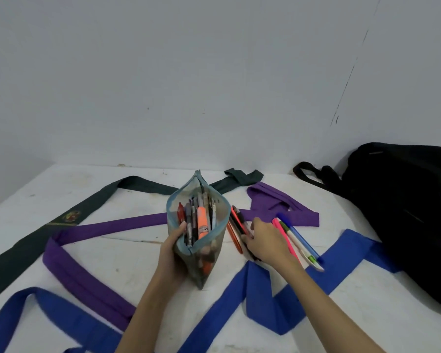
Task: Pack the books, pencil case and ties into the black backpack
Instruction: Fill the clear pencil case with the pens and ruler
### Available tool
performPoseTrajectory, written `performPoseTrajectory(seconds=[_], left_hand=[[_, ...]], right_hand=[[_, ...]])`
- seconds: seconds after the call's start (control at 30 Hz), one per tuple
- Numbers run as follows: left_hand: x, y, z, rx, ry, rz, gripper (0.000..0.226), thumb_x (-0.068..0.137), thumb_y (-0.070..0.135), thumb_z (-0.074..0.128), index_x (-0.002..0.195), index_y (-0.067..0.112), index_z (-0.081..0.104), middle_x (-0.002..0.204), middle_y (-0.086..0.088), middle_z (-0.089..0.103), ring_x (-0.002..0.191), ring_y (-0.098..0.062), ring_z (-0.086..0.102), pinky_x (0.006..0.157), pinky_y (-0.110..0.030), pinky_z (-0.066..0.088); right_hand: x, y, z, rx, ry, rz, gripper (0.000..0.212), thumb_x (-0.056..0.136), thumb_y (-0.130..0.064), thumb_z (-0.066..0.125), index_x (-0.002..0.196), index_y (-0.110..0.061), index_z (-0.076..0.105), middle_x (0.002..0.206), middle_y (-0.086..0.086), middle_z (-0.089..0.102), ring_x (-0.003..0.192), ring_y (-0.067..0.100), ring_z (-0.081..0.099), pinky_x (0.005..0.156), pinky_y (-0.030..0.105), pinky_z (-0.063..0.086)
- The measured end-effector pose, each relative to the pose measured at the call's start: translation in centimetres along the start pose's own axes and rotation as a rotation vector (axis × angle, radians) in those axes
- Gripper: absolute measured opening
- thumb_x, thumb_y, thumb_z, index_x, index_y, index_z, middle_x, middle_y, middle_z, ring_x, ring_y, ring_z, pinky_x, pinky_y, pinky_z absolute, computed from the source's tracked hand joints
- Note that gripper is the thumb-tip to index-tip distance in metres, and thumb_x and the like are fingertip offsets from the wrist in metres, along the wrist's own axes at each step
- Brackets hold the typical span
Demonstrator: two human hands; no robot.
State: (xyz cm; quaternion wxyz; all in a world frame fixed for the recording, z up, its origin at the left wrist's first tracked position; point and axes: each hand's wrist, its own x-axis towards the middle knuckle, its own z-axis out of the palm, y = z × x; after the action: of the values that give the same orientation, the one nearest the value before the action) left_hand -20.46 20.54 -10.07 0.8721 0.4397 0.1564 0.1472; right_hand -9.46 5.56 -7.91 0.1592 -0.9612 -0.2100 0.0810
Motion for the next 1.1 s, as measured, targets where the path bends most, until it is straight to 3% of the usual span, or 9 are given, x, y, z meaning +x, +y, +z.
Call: performPoseTrajectory(seconds=[0.27,0.37,0.47,0.53,0.67,0.77,0.9,1.0,1.1], left_hand=[[0.3,0.0,-0.1,0.041,-0.021,-0.014,0.039,0.078,0.034,0.05,0.11,0.015,0.061,0.091,-0.003,0.074,0.082,-0.015,0.071,0.069,-0.029,0.055],[0.3,0.0,-0.1,0.058,-0.04,-0.016,0.039,0.078,0.035,0.05,0.11,0.015,0.061,0.091,-0.003,0.074,0.081,-0.015,0.071,0.071,-0.029,0.054],[0.3,0.0,0.0,0.044,-0.053,-0.029,0.038,0.078,0.034,0.05,0.109,0.014,0.062,0.089,-0.003,0.074,0.079,-0.015,0.07,0.069,-0.028,0.054],[0.3,0.1,0.0,0.04,-0.065,-0.047,0.04,0.077,0.034,0.051,0.109,0.014,0.061,0.087,-0.002,0.074,0.077,-0.014,0.071,0.065,-0.026,0.055],[0.3,0.1,-0.2,0.079,-0.061,-0.06,0.043,0.078,0.035,0.061,0.116,0.015,0.059,0.094,-0.004,0.074,0.085,-0.017,0.07,0.075,-0.031,0.052],[0.6,0.0,-0.5,0.08,-0.068,-0.054,0.048,0.075,0.037,0.058,0.119,0.016,0.058,0.101,-0.007,0.072,0.09,-0.02,0.069,0.075,-0.031,0.053],[1.0,-0.1,-0.6,0.074,-0.083,-0.041,0.045,0.072,0.036,0.056,0.112,0.015,0.059,0.09,-0.004,0.074,0.08,-0.016,0.071,0.064,-0.026,0.056],[1.2,0.0,-0.6,0.08,-0.095,-0.052,0.045,0.072,0.036,0.055,0.11,0.015,0.058,0.087,-0.003,0.074,0.078,-0.015,0.071,0.065,-0.026,0.055],[1.2,0.0,-0.7,0.065,-0.104,-0.055,0.049,0.073,0.035,0.056,0.116,0.011,0.057,0.09,-0.005,0.073,0.08,-0.018,0.07,0.067,-0.027,0.055]], right_hand=[[1.1,0.2,-1.2,0.104,0.101,0.029,0.016,0.093,-0.02,0.052,0.096,-0.006,0.059,0.08,0.004,0.06,0.068,0.016,0.054,0.056,0.026,0.044],[1.2,-0.4,-3.0,0.469,0.263,0.075,0.009,0.088,-0.017,0.059,0.094,-0.011,0.061,0.09,0.005,0.065,0.079,0.02,0.06,0.07,0.032,0.05],[-0.1,-2.3,-5.6,0.976,0.357,-0.006,0.019,0.082,-0.002,0.061,0.085,-0.016,0.049,0.08,0.015,0.065,0.057,0.021,0.063,0.056,0.033,0.053],[-1.2,-4.0,-6.6,1.109,0.393,-0.093,0.029,0.082,0.005,0.057,0.097,-0.016,0.043,0.071,0.017,0.063,0.048,0.02,0.059,0.051,0.03,0.05],[-2.4,-6.8,-7.1,0.849,0.42,-0.259,0.061,0.084,0.004,0.053,0.134,-0.021,0.028,0.065,0.016,0.059,0.058,0.027,0.057,0.062,0.03,0.054],[-1.6,-7.8,-6.3,0.717,0.196,-0.313,0.08,0.083,0.003,0.054,0.146,-0.026,0.013,0.065,0.011,0.057,0.054,0.015,0.054,0.058,0.023,0.052],[0.3,-8.6,-4.7,0.249,-0.124,-0.25,0.044,0.088,-0.012,0.054,0.131,-0.01,0.044,0.089,0.006,0.059,0.072,0.018,0.057,0.06,0.026,0.047],[0.5,-8.7,-4.3,0.225,-0.027,-0.203,0.029,0.089,-0.013,0.054,0.117,-0.006,0.055,0.093,0.012,0.064,0.08,0.025,0.062,0.064,0.03,0.049],[0.4,-7.7,-5.2,0.437,0.13,-0.204,0.017,0.09,-0.013,0.054,0.1,-0.011,0.066,0.084,0.007,0.067,0.076,0.025,0.065,0.073,0.038,0.056]])
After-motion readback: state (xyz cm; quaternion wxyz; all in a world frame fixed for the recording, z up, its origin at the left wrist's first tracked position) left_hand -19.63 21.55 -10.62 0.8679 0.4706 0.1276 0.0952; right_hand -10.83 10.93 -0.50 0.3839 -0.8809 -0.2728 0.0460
